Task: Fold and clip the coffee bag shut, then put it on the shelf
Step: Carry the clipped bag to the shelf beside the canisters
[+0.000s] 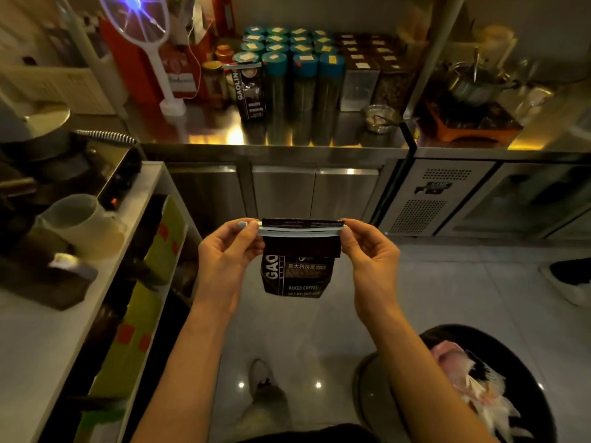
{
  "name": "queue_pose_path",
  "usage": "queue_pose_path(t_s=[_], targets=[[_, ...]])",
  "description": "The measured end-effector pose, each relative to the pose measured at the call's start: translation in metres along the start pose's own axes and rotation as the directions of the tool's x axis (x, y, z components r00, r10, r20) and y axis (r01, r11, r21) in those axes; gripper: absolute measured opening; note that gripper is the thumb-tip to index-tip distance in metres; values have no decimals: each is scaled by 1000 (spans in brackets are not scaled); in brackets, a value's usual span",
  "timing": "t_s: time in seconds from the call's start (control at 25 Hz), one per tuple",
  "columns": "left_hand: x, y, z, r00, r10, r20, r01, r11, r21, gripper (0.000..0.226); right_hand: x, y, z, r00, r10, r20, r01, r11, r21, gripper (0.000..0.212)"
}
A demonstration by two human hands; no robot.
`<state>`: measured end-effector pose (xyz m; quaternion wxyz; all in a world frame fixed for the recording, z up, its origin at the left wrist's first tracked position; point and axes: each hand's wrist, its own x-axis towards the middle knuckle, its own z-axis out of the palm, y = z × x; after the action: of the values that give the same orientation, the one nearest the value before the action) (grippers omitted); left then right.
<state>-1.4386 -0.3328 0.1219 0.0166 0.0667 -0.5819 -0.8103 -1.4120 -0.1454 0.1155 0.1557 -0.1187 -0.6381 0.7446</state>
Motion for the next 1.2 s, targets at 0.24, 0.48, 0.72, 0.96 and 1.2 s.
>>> queue_pose_path(t_s=[0.24,0.48,0.72,0.96,1.2], targets=[[139,13,3,999,-27,43,27,1000,11,8,112,11,63,998,10,-56,-11,1000,-17,13],[266,-2,26,995,-90,49,88,996,35,8,232,40,96,995,50,-88,-52,999,-15,13],[400,-23,79,994,-97,-50,99,994,48,8,385,64,110,994,100,-51,-100,995,-5,14],[508,-24,124,988,-106,-116,114,992,60,13,513,66,128,992,127,8,-127,992,-24,16],[606,-39,127,975,-182,-130,182,983,-13,8,604,88,163,989,147,-11,-147,987,-68,15]])
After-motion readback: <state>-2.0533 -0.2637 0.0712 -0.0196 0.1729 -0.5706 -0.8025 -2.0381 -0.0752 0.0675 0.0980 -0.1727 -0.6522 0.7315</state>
